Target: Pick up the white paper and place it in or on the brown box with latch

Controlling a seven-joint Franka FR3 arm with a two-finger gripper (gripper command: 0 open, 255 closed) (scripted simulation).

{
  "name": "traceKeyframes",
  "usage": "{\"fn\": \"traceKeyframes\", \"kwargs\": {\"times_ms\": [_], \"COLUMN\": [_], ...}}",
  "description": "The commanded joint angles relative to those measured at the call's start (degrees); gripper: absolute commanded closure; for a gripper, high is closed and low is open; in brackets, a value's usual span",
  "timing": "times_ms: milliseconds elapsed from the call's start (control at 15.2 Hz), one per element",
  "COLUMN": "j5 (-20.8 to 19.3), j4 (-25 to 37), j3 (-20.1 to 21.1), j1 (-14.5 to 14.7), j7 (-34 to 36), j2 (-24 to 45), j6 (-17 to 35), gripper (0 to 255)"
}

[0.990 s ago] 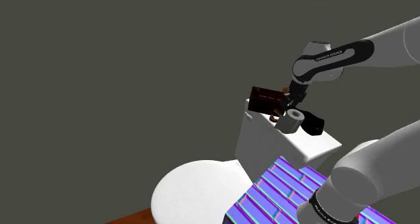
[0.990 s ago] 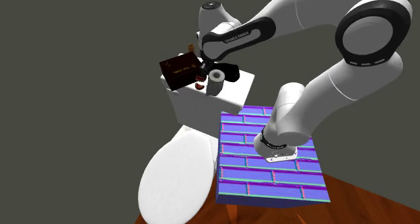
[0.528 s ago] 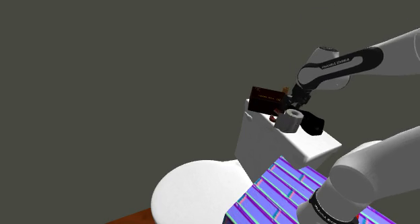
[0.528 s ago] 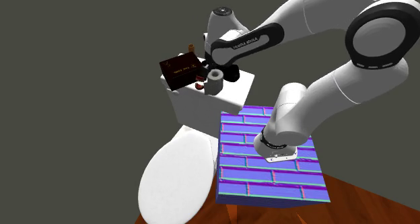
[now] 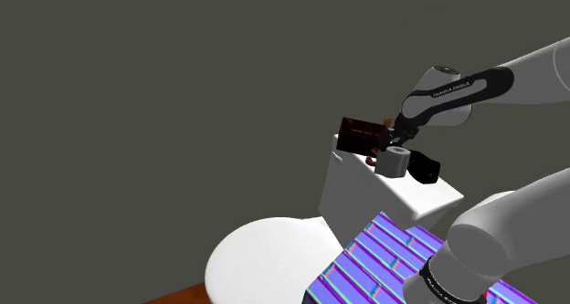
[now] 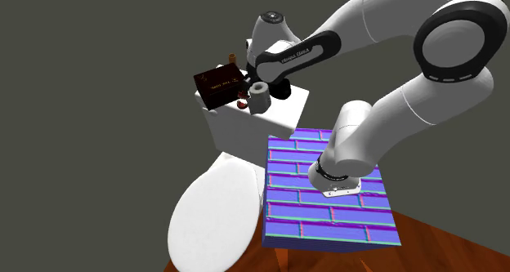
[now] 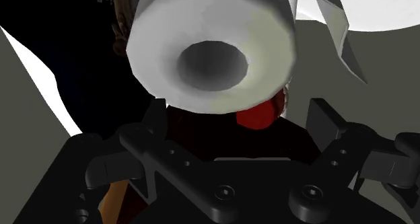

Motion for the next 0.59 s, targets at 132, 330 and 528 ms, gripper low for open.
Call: {"fn": "traceKeyframes", "kwargs": {"times_ms": [132, 330, 528], "j5": [-0.53, 0.37, -1.11], "j4": [-1.52, 0.29, -1.77], "j3": [0.58, -1.7, -1.02], "j1": [-0.8, -0.56, -1.99], "j7": [0.33, -2.58, -1.94], "j2": [-0.97, 0.62, -1.72], "j6": [-6.05, -6.12, -6.35], "gripper": [255, 255, 255]}}
